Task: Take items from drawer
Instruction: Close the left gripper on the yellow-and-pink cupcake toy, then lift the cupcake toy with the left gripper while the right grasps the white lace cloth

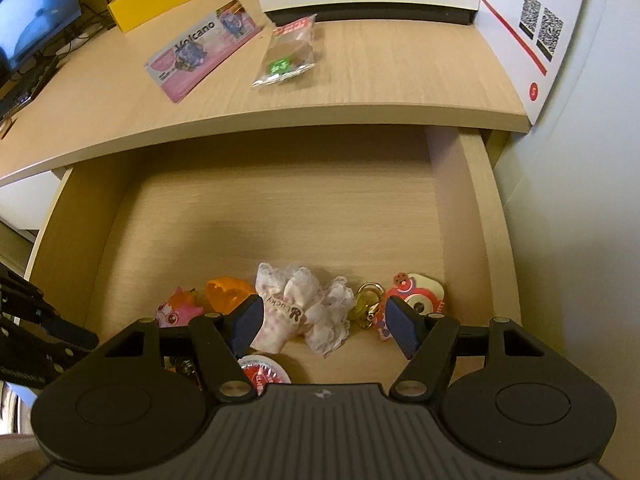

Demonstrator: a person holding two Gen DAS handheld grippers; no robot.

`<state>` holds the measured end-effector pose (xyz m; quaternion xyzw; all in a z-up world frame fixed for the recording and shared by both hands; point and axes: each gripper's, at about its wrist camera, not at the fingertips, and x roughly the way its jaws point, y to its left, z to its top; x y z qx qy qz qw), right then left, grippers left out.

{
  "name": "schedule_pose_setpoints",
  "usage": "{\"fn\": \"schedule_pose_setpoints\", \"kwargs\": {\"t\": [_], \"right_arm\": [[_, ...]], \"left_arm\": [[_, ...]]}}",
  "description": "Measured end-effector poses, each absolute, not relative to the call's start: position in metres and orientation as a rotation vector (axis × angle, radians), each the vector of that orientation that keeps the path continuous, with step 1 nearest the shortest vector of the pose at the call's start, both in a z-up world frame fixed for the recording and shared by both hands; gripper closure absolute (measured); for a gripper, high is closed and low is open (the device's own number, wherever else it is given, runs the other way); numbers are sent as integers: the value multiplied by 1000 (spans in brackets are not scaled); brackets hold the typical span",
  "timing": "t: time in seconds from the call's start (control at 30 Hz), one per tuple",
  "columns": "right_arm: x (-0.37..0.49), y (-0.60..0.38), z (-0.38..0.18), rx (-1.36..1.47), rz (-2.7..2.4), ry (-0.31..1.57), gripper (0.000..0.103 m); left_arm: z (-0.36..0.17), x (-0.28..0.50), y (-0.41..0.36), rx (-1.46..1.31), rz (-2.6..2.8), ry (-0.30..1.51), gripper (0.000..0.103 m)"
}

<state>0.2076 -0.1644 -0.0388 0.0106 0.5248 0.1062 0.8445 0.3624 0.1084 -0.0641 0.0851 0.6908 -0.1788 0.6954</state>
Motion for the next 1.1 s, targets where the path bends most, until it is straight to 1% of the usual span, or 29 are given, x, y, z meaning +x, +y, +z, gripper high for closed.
{"fn": "schedule_pose_setpoints", "kwargs": {"t": [0.03,0.1,0.27,0.33,0.37,0.4,0.53,0.6,0.77,0.9,1.07,1.1], "right_arm": [[208,-165,-39,26,224,1107,35],[208,-165,-39,28,226,1109,35],[209,-159,-42,26,248,1114,35],[209,-157,-42,29,257,1115,35],[209,-156,-43,29,260,1117,35],[209,-155,-43,27,262,1121,35],[207,-157,-44,0,265,1117,35],[208,-160,-44,-37,235,1107,35],[208,-165,-40,-118,262,1099,34],[217,-150,-46,-86,406,1175,33],[240,-118,-72,-227,401,1245,34],[244,-115,-78,-228,402,1266,41]], "left_arm": [[-66,362,109,197,-391,1544,60],[-70,361,109,206,-374,1544,55],[-78,360,112,222,-361,1536,54],[-82,364,115,211,-367,1530,50],[-86,367,116,189,-366,1537,50],[-89,369,118,162,-364,1549,53],[-107,371,111,155,-401,1578,54],[-108,370,108,110,-454,1570,56],[-98,367,108,-5,-492,1503,56],[-88,360,113,-48,-452,1425,56],[-60,349,130,-119,-387,1297,56],[-57,348,130,-103,-365,1278,56]]}}
